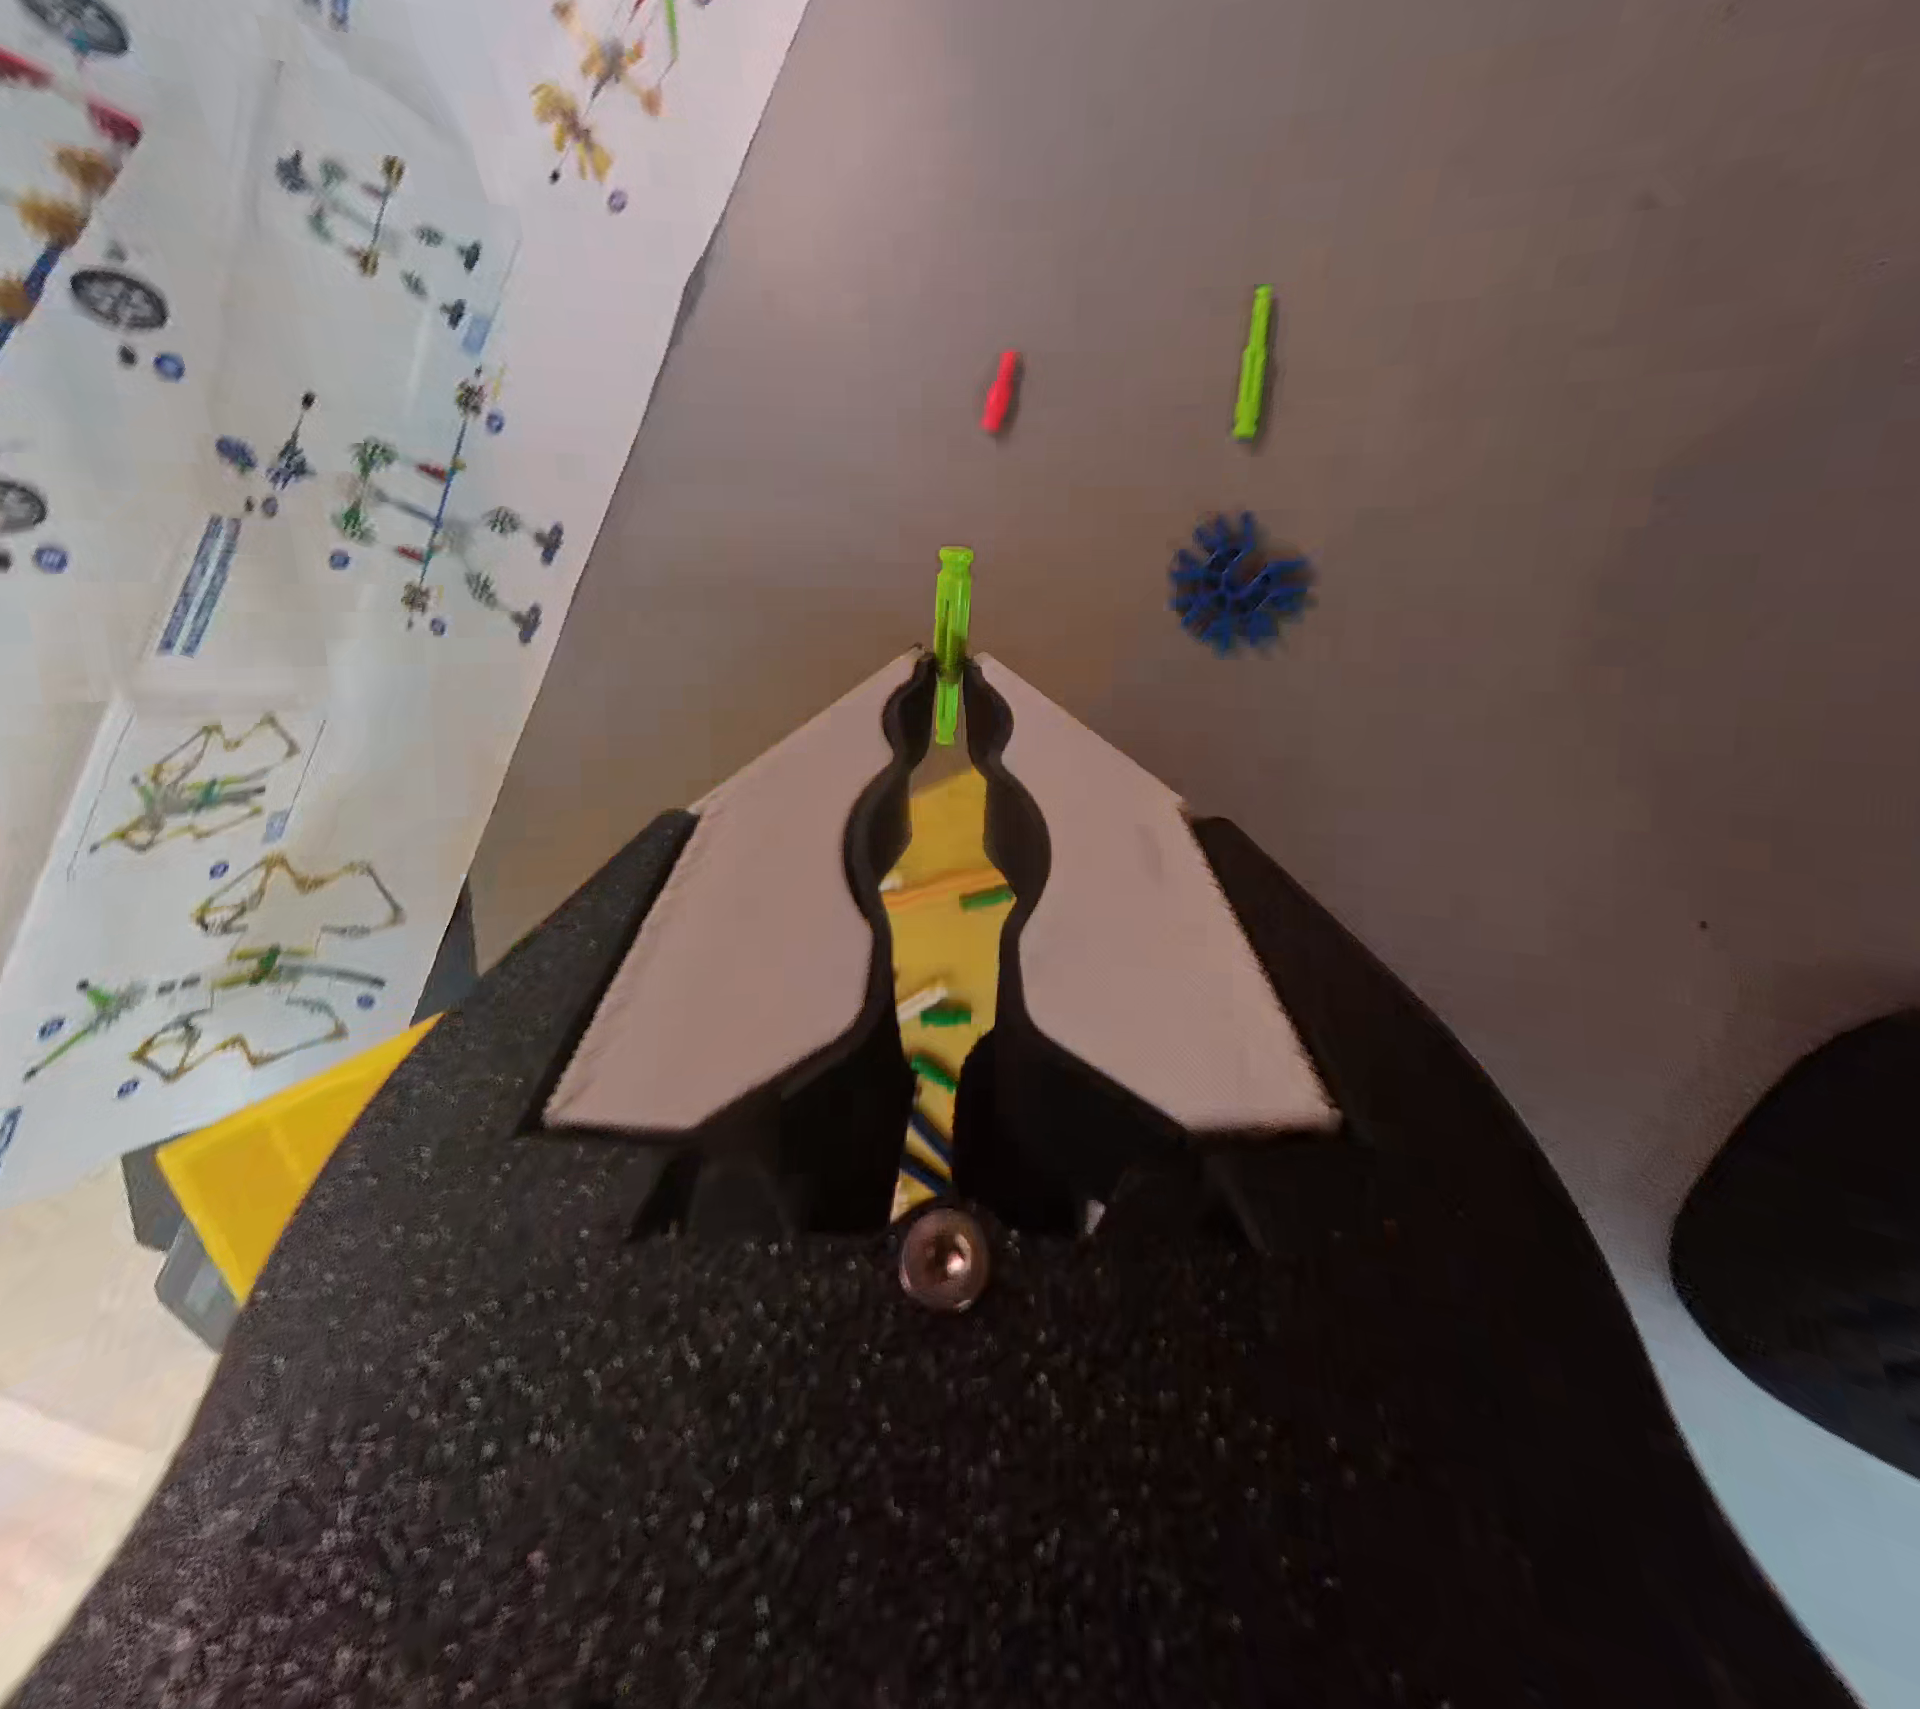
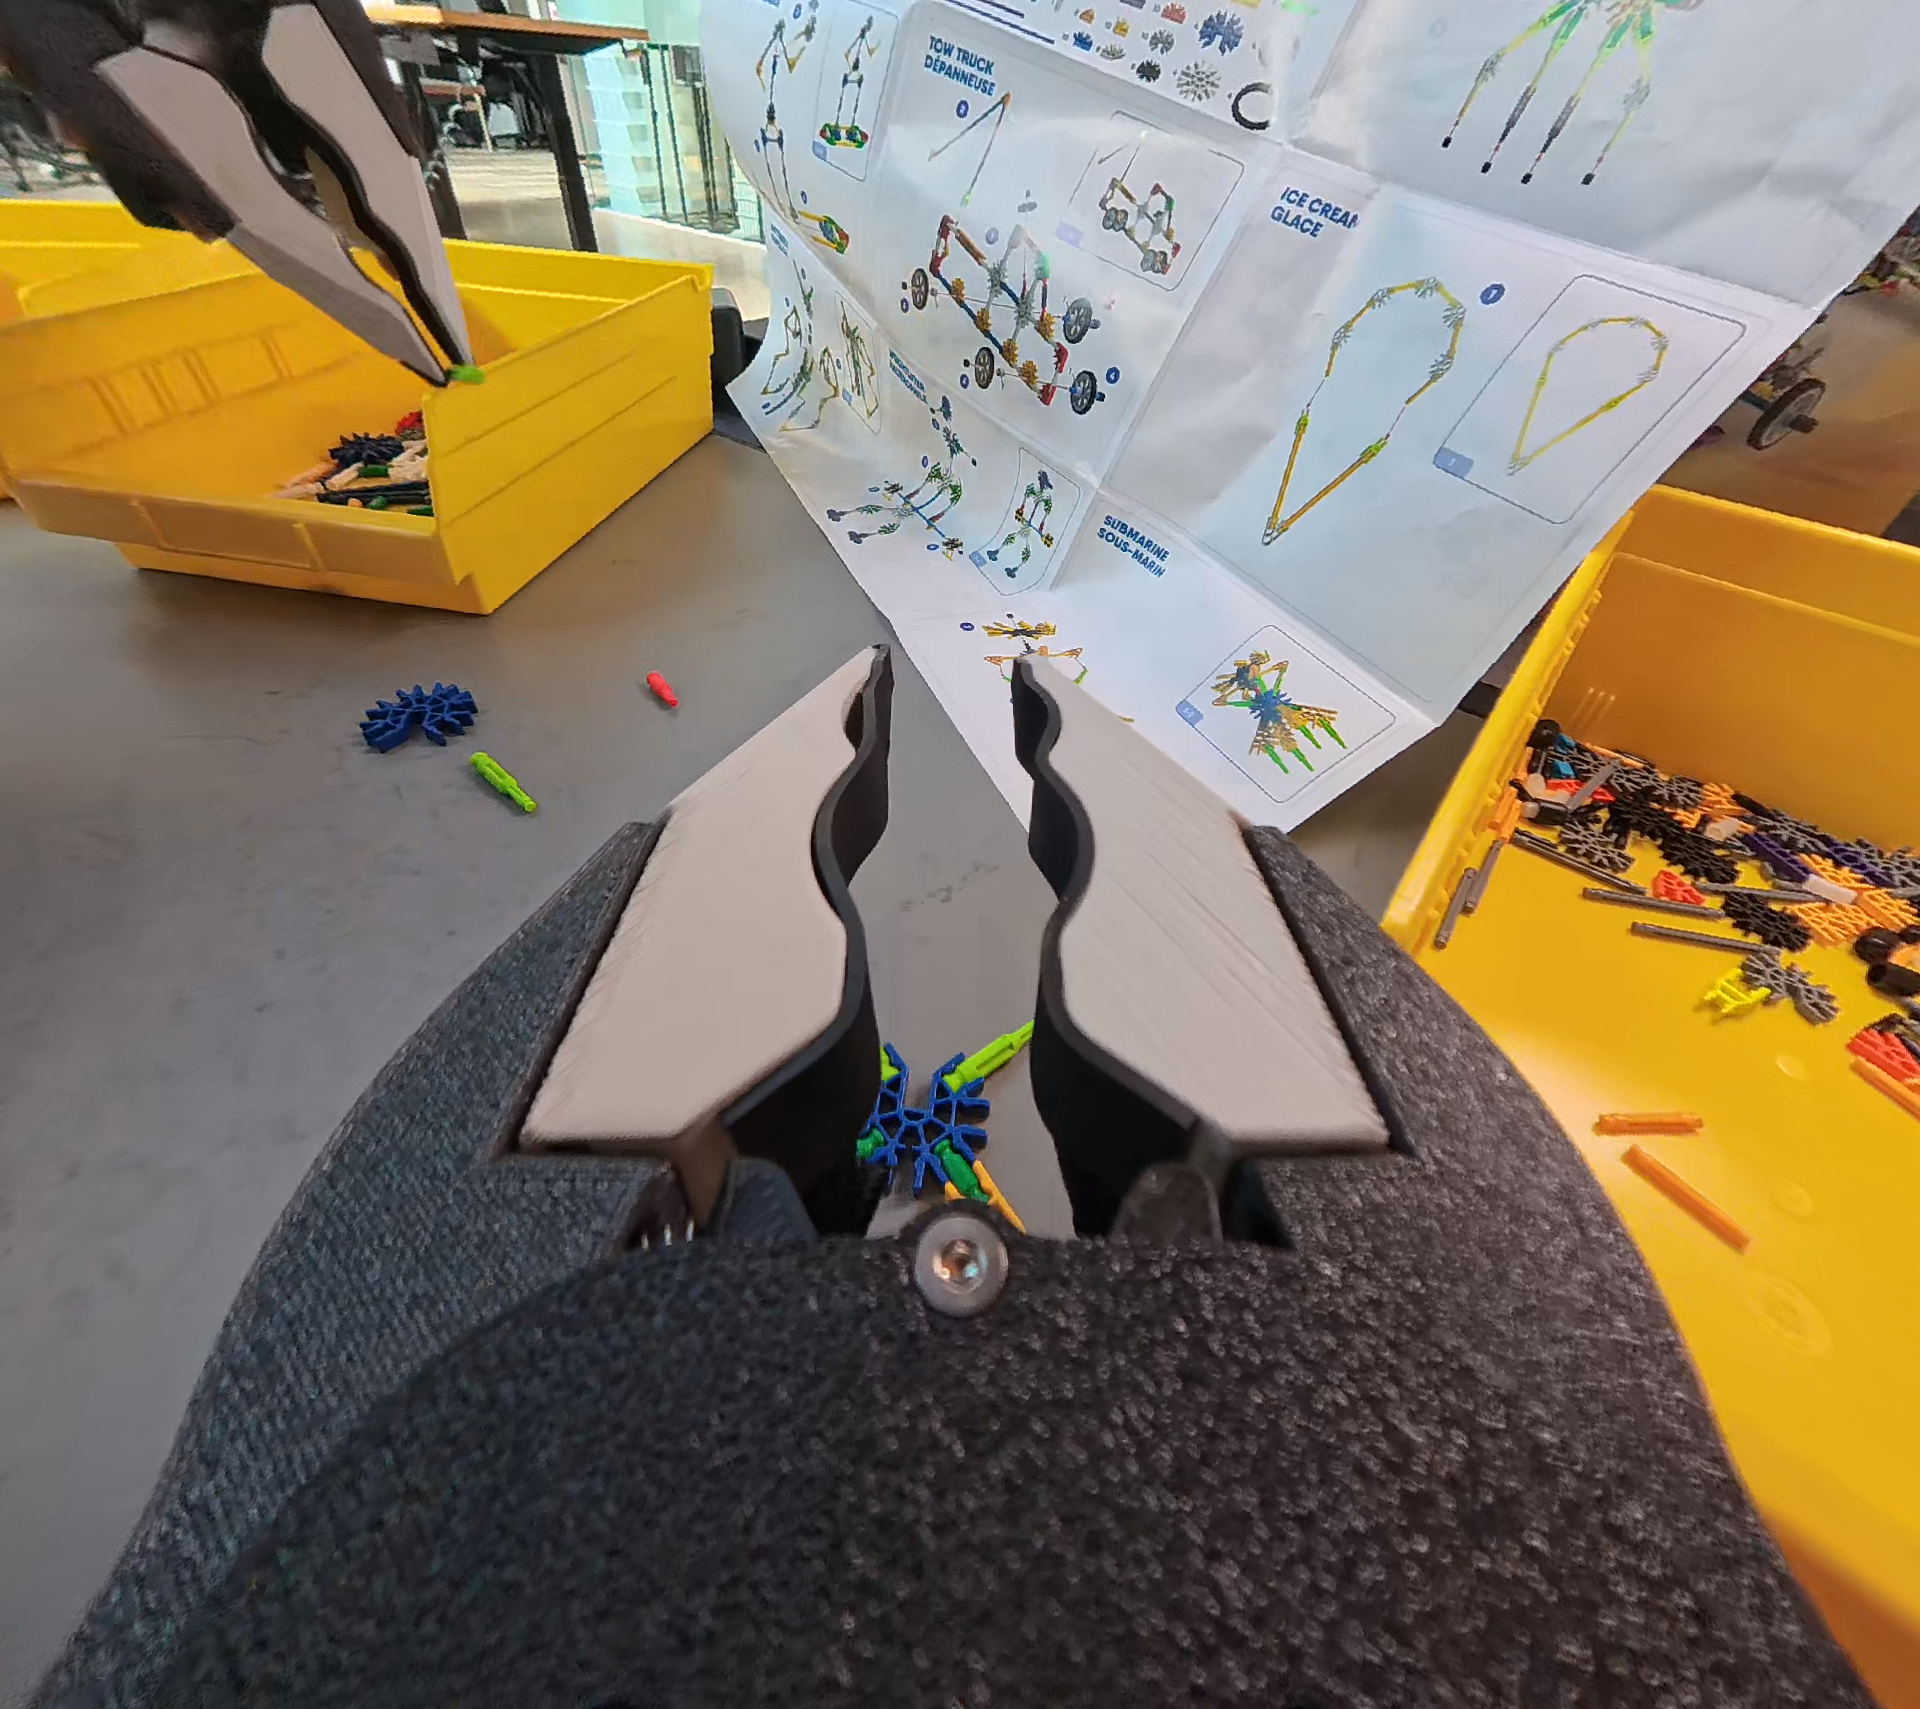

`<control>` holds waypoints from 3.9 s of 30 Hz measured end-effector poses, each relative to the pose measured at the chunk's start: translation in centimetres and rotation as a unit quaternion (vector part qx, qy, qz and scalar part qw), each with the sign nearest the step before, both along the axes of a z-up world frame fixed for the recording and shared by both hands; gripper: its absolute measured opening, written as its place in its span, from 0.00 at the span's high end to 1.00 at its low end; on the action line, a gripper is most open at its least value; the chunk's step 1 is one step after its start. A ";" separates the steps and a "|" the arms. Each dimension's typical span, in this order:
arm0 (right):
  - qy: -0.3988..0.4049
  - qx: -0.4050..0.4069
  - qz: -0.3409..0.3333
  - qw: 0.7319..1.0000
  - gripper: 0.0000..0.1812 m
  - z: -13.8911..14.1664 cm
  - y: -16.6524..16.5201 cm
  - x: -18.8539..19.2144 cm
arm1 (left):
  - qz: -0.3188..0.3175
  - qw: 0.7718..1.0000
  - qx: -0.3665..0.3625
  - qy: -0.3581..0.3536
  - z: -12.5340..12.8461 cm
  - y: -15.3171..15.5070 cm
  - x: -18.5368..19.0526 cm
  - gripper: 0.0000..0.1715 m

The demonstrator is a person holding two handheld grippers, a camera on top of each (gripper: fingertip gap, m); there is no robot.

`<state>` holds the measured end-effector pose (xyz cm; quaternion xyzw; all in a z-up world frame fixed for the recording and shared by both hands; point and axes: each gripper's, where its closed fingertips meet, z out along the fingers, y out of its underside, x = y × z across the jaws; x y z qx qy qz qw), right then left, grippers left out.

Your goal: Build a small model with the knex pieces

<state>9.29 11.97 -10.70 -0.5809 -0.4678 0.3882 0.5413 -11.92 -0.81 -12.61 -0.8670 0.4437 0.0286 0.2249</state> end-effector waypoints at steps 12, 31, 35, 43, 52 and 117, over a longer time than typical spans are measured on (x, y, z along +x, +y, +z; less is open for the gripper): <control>0.014 0.014 -0.004 1.000 0.89 1.2 -0.2 0.5 | 0.021 0.996 -0.082 0.005 -10.2 1.5 7.5 0.96; 0.012 0.019 0.007 1.000 0.89 1.4 -0.7 0.3 | 0.322 0.944 -0.068 -0.022 -6.8 -0.6 -20.4 0.90; 0.009 0.003 0.008 1.000 0.89 0.7 -0.4 0.2 | 0.288 0.954 -0.077 -0.024 -8.0 -0.7 -19.8 0.88; -0.003 -0.002 0.007 1.000 0.89 0.0 -0.3 0.0 | 0.269 0.956 -0.112 -0.027 -9.6 -0.5 -19.6 0.93; 0.006 0.007 0.010 1.000 0.89 0.7 -0.6 0.2 | 0.267 0.957 -0.113 0.013 -7.3 -1.3 -18.6 0.97; -0.079 0.044 0.192 0.977 0.67 -2.1 -8.0 -1.8 | 0.532 0.843 -0.032 -0.075 -9.9 2.7 -27.4 1.00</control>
